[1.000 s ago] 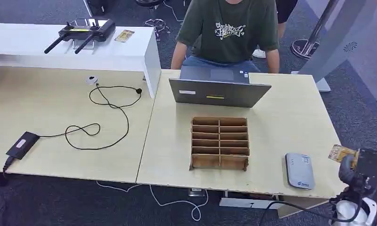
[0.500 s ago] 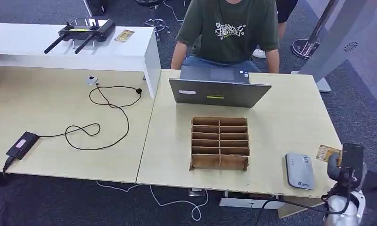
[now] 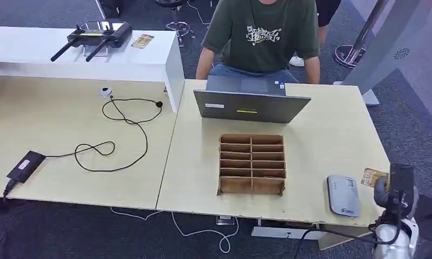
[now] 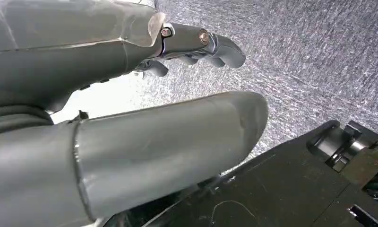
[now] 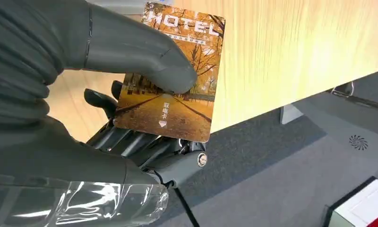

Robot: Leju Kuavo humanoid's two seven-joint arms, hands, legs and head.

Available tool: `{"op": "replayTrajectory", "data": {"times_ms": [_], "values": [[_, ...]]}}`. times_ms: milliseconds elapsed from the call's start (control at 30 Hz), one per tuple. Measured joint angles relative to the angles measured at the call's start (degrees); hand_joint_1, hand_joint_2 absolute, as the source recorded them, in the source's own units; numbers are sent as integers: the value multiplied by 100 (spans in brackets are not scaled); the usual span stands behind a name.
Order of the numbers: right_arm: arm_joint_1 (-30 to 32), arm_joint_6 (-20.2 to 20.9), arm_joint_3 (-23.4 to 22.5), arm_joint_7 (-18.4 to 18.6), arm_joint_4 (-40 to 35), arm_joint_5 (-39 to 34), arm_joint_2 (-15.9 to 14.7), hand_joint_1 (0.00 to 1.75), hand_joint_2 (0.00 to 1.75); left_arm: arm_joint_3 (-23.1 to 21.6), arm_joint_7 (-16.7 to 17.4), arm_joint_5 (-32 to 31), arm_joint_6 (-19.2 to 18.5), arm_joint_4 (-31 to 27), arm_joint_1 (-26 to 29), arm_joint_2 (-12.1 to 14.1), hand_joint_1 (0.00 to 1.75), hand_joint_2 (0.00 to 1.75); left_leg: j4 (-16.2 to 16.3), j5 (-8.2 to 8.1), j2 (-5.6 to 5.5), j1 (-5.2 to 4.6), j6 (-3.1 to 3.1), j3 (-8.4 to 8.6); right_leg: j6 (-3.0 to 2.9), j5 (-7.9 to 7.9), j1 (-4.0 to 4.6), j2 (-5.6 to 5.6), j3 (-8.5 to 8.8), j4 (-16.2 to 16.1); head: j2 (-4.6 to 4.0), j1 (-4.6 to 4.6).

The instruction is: Pass the card to the sensor for recognition and then transmit it.

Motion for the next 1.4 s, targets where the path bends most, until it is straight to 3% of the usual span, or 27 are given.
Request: {"op": "replayTrajectory", "data": {"times_ms": [533,933,1300,1400], "values": [[483,160,-42,109,-286,-24,53,175,175,-2,0,37,59,0,4,-2,0,0,0,-3,-1,0,3,-2,2,-3,0,-1,0,-1,0,2],[743,214,-35,254,-444,-55,339,175,175,-7,0,39,48,0,3,-15,0,0,0,-3,0,0,3,-1,2,-3,1,-1,0,-1,0,0],[804,467,6,439,-535,52,481,175,175,-11,11,77,-17,0,0,-26,0,0,0,-3,0,0,3,0,2,-3,0,0,1,-1,0,2],[782,757,41,634,-507,177,479,175,175,-17,33,76,-28,0,-1,-28,0,0,0,-3,1,0,3,0,2,-3,1,2,1,-1,0,0]]}}
